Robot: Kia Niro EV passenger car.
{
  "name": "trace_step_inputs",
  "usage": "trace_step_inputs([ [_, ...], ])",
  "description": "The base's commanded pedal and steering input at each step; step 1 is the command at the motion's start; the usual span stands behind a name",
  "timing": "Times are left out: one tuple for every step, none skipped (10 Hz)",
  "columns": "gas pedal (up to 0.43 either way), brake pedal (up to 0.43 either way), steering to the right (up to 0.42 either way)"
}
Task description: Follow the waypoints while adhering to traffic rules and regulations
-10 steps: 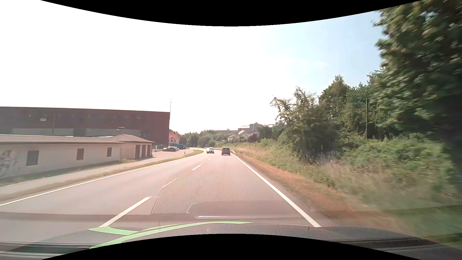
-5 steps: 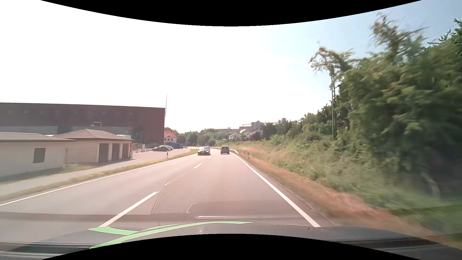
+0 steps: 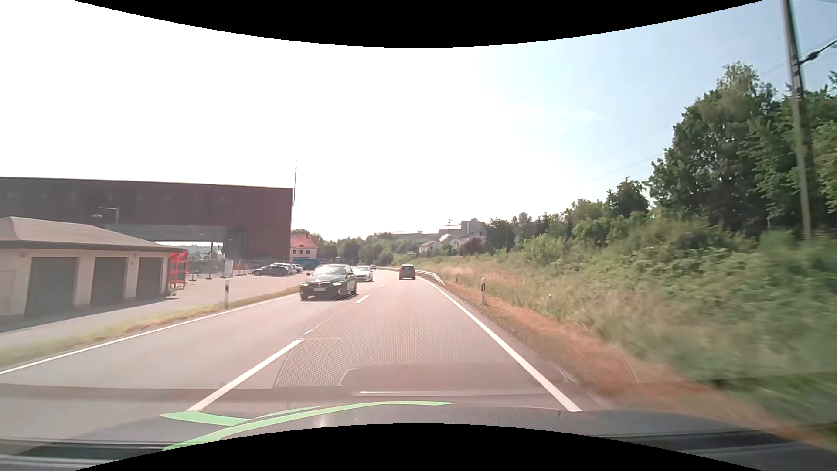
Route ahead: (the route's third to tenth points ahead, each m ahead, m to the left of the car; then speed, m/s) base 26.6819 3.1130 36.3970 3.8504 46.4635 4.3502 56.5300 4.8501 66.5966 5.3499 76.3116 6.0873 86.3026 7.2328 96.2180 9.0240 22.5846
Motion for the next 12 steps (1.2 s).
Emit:
trace_step_inputs([
  [0.118,0.0,-0.006],
  [0.118,0.0,-0.006],
  [0.118,0.0,-0.006],
  [0.118,0.0,-0.006],
  [0.118,0.0,-0.006],
  [0.118,0.0,-0.006],
  [0.118,0.0,-0.007],
  [0.118,0.0,-0.008],
  [0.118,0.0,-0.008],
  [0.118,0.0,-0.008],
  [0.118,0.0,-0.008],
  [0.11,0.0,-0.008],
])
